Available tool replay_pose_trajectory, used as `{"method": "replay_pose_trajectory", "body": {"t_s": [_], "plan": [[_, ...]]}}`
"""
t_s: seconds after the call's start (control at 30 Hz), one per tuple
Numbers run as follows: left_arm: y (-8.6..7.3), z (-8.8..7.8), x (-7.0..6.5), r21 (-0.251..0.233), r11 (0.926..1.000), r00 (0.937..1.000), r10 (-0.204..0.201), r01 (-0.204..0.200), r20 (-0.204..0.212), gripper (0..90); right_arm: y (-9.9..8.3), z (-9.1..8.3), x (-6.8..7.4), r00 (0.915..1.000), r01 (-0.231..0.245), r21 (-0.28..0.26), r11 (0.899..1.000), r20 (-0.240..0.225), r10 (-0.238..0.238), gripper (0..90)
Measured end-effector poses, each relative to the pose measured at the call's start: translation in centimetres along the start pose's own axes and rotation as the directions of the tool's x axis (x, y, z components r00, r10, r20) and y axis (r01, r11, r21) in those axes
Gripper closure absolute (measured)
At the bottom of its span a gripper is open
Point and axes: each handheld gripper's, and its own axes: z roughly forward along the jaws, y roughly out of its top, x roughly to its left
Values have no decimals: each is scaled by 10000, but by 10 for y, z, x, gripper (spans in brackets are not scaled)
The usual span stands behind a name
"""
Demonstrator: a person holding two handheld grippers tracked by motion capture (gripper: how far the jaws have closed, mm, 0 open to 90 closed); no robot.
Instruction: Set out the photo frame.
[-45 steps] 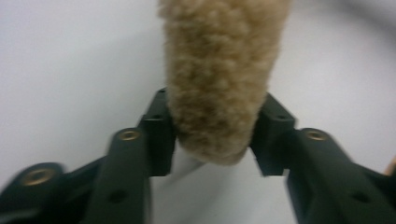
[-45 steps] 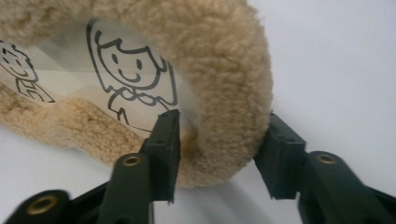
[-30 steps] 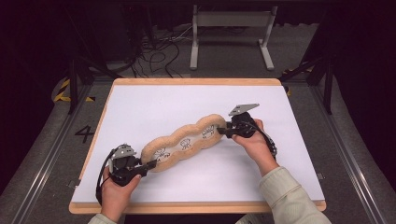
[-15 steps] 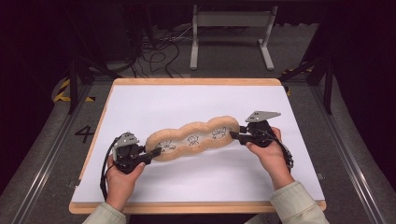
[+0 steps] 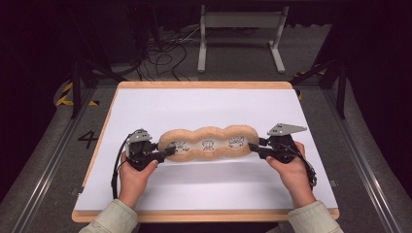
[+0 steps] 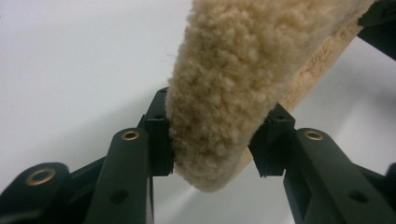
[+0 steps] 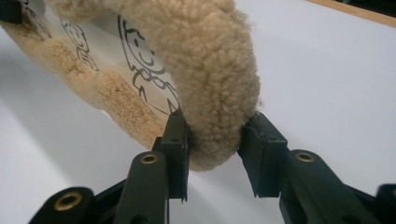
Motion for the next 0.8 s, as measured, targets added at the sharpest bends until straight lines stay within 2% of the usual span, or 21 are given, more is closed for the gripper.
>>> {"method": "replay_pose_trajectory", "body": {"t_s": [0.1, 0.3, 0.5, 0.8], "plan": [[4, 5, 0, -4, 9999, 9999, 159, -159, 44, 566, -4, -4, 1, 9999, -102, 26, 9999, 103, 101, 642], [7, 17, 1, 219, 9997, 9995, 77, -83, 297, 562, -11, -10, -3, 9991, -354, 75, 9993, 227, 352, 642], [6, 28, 6, 624, 9980, 9992, -74, 50, 394, 561, -21, -3, -9, 9968, -782, 374, 9962, 204, 775, 641], [2, 37, 8, 1255, 9916, 9983, -378, 319, 444, 562, -27, 5, -13, 9954, -948, 671, 9932, 213, 936, 641]]}}
